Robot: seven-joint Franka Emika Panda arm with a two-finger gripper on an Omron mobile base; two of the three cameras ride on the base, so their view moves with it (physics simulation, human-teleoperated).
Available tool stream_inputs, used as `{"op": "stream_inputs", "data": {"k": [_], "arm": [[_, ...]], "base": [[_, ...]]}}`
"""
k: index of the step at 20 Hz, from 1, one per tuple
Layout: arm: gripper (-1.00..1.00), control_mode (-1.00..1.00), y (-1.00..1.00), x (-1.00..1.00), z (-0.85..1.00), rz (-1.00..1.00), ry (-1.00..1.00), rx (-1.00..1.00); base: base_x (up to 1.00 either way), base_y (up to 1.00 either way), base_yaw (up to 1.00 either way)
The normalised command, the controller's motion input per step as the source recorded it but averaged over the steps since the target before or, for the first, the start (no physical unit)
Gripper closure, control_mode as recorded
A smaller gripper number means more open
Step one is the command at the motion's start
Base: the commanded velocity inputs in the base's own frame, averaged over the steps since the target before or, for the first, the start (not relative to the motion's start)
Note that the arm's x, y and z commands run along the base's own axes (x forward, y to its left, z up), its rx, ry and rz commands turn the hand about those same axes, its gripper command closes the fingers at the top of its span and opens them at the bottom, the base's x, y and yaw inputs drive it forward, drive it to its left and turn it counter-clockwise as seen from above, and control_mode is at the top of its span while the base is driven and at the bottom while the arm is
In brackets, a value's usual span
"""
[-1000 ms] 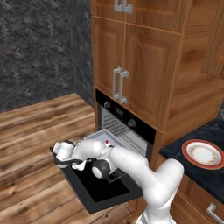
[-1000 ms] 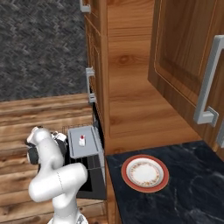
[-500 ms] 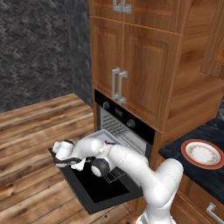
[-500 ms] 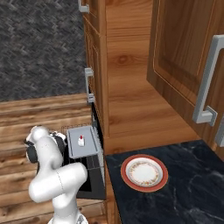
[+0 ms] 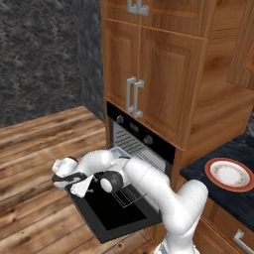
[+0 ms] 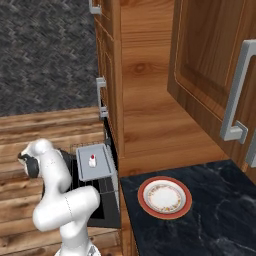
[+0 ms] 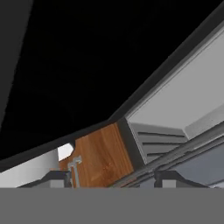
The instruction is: Take the baked cake out of the oven and place it on the plate for cooling. Then close the oven door.
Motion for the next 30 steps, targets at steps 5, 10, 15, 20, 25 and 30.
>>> {"op": "stream_inputs", "data": {"k": [5,10,15,20,25,30], "arm": [[-1.0,-1.0,0.17,-0.91,0.56,0.0,-0.12,0.22],[-1.0,-1.0,-0.48,-0.58,0.7,-0.12,-0.39,0.23],[-1.0,-1.0,-0.79,-0.29,0.55,-0.2,-0.38,0.31],[-1.0,-1.0,-0.88,-0.4,0.25,-0.18,-0.33,0.35],[-1.0,-1.0,-0.45,-0.45,0.19,-0.16,-0.45,0.26],[-1.0,-1.0,-0.32,-0.1,0.57,-0.14,-0.33,0.24]], "base": [[0.0,0.0,0.0],[0.0,0.0,0.0],[0.0,0.0,0.0],[0.0,0.0,0.0],[0.0,0.0,0.0],[0.0,0.0,0.0]]}}
